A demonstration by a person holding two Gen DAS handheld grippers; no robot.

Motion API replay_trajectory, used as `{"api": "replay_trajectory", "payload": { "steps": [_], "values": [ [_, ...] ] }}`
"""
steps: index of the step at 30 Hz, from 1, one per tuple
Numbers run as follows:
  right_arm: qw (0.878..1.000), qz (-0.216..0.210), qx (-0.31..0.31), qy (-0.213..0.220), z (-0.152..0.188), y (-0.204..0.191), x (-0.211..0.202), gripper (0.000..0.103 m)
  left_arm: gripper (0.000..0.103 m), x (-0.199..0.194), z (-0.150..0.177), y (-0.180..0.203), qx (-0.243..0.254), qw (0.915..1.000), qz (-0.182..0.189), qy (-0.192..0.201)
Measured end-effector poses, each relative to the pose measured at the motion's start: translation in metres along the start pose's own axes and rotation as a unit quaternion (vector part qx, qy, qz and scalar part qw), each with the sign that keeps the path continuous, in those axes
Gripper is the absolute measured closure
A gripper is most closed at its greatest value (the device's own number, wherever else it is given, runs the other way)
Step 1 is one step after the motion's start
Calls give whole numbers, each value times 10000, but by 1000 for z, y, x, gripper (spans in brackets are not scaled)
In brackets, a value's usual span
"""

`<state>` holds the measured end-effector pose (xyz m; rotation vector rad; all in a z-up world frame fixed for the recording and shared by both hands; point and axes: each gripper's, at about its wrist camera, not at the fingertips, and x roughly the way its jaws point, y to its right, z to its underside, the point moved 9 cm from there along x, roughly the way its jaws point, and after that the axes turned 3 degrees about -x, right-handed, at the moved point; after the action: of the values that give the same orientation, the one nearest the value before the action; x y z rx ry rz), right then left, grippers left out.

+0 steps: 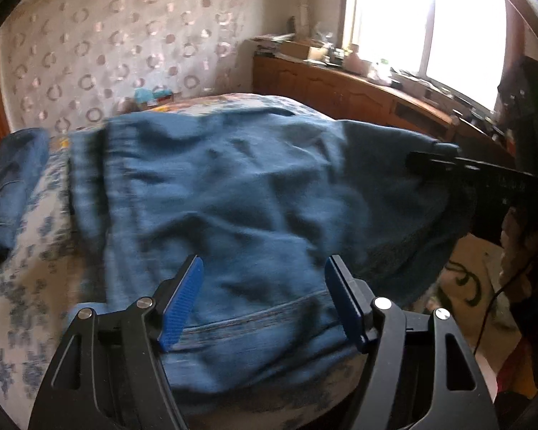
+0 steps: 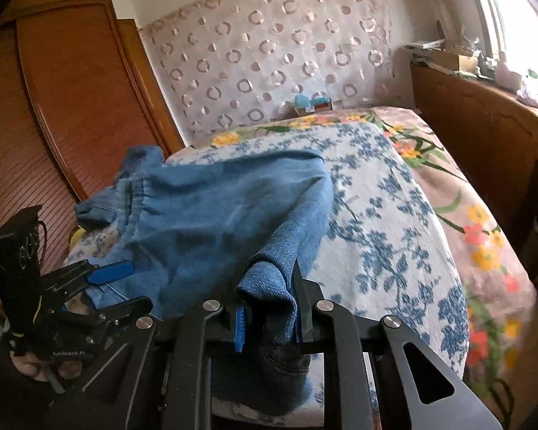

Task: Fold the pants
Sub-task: 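Grasp the jeans hem with the right tool and lift the jeans up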

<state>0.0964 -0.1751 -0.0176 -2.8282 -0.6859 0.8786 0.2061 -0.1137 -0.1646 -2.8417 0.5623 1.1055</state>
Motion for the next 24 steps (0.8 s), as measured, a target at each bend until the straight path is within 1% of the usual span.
{"api": "replay_trajectory", "payload": {
  "steps": [3, 7, 11, 14, 17, 21, 24],
  "values": [
    [9999, -90, -82, 102, -10, -10, 2, 84, 32, -7, 3, -28, -93, 9995, -303, 12],
    [9992, -216, -219, 235, -21, -27, 5, 84, 32, -16, 13, -64, -468, 9979, -436, -114],
    [9977, -391, -427, 348, -34, -53, 15, 84, 32, -50, 10, -78, -544, 9968, -560, 195],
    [9960, -554, -592, 388, -43, -76, 25, 84, 32, -79, 2, -85, -546, 9957, -596, 457],
    [9932, -743, -809, 396, -49, -104, 35, 85, 32, -112, -9, -96, -568, 9926, -742, 780],
    [9879, -1089, -1054, 321, -47, -139, 51, 85, 32, -151, -18, -123, -656, 9870, -959, 1109],
    [9834, -1321, -1235, 120, -33, -164, 70, 85, 32, -162, -17, -142, -608, 9842, -1164, 1191]
  ]
}}
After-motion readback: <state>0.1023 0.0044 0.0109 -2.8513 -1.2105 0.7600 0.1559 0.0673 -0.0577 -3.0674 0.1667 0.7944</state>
